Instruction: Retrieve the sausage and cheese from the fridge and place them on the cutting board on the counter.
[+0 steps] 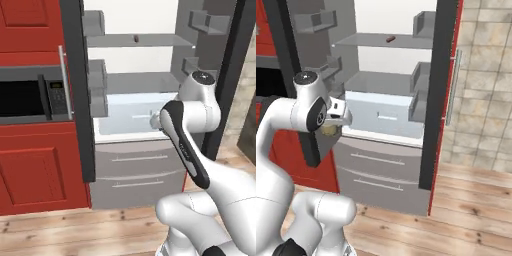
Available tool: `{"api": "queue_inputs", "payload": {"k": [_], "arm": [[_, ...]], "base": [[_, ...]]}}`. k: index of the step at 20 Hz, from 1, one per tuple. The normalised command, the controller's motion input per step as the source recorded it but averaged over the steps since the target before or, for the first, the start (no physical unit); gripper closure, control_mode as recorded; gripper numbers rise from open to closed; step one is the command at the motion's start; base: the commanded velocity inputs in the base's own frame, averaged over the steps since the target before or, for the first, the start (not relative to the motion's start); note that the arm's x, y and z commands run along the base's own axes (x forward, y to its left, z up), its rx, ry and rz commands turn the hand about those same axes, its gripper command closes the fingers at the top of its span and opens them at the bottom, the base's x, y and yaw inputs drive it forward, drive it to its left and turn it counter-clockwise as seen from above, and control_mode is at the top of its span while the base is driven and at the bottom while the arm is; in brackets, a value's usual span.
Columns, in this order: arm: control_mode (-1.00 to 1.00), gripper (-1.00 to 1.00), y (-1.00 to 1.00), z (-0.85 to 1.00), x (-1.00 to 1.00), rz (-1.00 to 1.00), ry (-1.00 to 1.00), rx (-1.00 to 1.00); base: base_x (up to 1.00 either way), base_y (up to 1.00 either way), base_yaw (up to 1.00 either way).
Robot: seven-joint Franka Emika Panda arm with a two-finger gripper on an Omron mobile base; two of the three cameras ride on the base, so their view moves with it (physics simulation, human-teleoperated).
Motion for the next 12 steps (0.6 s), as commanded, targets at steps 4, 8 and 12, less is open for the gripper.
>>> {"api": "queue_inputs", "payload": {"k": [4, 8, 12], "arm": [[1.0, 1.0, 0.0, 0.0, 0.0, 0.0, 0.0, 0.0], [1.0, 1.0, 0.0, 0.0, 0.0, 0.0, 0.0, 0.0], [1.0, 1.0, 0.0, 0.0, 0.0, 0.0, 0.0, 0.0]], "base": [[-0.72, -0.02, 0.83], [-0.36, -0.05, 1.0], [-0.13, 0.0, 1.0]]}}
